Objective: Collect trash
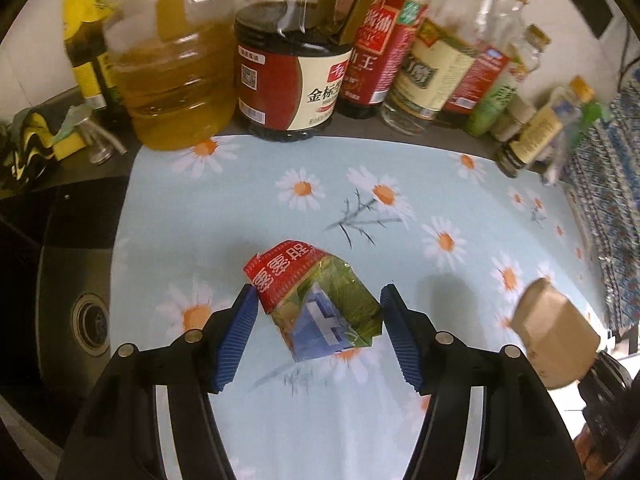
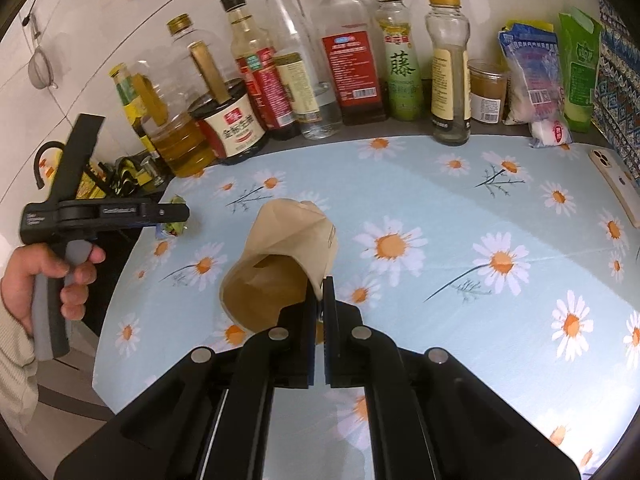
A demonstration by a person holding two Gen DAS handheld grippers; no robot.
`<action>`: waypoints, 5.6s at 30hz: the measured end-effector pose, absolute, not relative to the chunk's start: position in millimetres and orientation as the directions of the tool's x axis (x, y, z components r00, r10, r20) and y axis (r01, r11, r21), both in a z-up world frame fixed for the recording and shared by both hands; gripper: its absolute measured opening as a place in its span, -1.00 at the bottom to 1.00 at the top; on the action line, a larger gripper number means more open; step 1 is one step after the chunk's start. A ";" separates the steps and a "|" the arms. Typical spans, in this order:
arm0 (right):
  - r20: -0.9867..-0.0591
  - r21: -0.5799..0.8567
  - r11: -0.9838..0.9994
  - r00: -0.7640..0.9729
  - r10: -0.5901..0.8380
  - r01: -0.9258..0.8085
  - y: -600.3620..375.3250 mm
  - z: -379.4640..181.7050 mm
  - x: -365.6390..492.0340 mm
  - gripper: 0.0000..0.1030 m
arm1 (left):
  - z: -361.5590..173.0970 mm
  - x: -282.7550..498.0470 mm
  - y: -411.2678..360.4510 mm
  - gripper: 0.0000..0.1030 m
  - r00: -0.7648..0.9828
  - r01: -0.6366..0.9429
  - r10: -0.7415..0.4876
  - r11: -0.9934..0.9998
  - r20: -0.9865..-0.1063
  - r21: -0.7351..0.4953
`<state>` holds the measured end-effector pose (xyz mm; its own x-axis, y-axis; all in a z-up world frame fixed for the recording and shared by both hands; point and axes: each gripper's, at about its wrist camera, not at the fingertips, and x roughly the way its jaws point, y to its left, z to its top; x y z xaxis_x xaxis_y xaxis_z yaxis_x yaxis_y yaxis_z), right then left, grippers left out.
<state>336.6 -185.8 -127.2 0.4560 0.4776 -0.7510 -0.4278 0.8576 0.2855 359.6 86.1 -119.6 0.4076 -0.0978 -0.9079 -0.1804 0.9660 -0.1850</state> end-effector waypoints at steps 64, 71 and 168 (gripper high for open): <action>-0.853 0.351 0.835 0.224 0.472 -0.425 -180.2 -213.4 86.9 -0.93 | -172.6 41.8 -0.3 0.19 0.262 -0.098 -0.281 0.944 -0.923 -0.315; -0.875 0.351 0.827 0.161 0.457 -0.440 -168.6 -241.7 89.9 -0.93 | -218.9 35.0 3.6 0.19 0.200 -0.161 -0.276 0.937 -0.940 -0.309; -0.667 0.288 0.815 0.505 0.548 -0.503 -246.0 -12.5 82.4 0.14 | 12.7 23.7 -39.8 0.51 0.589 -0.066 -0.094 0.984 -0.803 -0.163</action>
